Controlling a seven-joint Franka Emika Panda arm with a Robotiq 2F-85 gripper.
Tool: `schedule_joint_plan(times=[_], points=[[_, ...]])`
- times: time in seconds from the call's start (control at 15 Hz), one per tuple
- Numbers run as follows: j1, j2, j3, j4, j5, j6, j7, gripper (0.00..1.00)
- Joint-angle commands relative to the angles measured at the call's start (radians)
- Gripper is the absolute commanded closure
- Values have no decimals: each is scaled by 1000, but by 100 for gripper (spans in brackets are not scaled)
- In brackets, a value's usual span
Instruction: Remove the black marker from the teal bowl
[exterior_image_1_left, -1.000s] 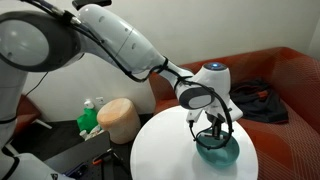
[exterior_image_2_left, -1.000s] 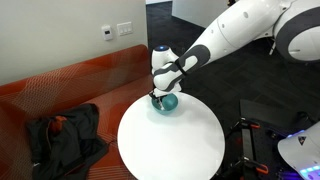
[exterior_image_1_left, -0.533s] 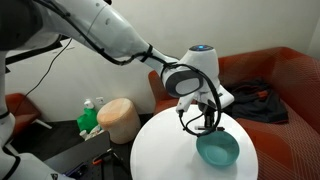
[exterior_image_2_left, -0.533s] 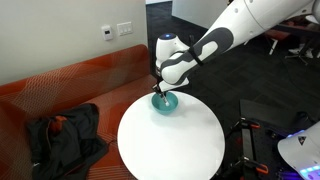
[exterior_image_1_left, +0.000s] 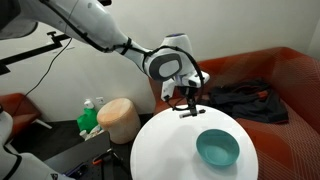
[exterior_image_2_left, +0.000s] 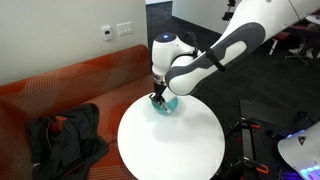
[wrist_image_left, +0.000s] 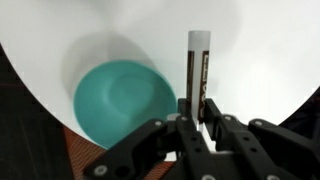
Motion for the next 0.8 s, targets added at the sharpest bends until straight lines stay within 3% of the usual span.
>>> schedule_joint_plan(times=[0.0,0.33,0.73], points=[[7,-24,73,-26,-13,-16,-109,95],[2,40,164,25,-12,-57,-268,95],[15,161,168,126,-75,-146,-364,95]])
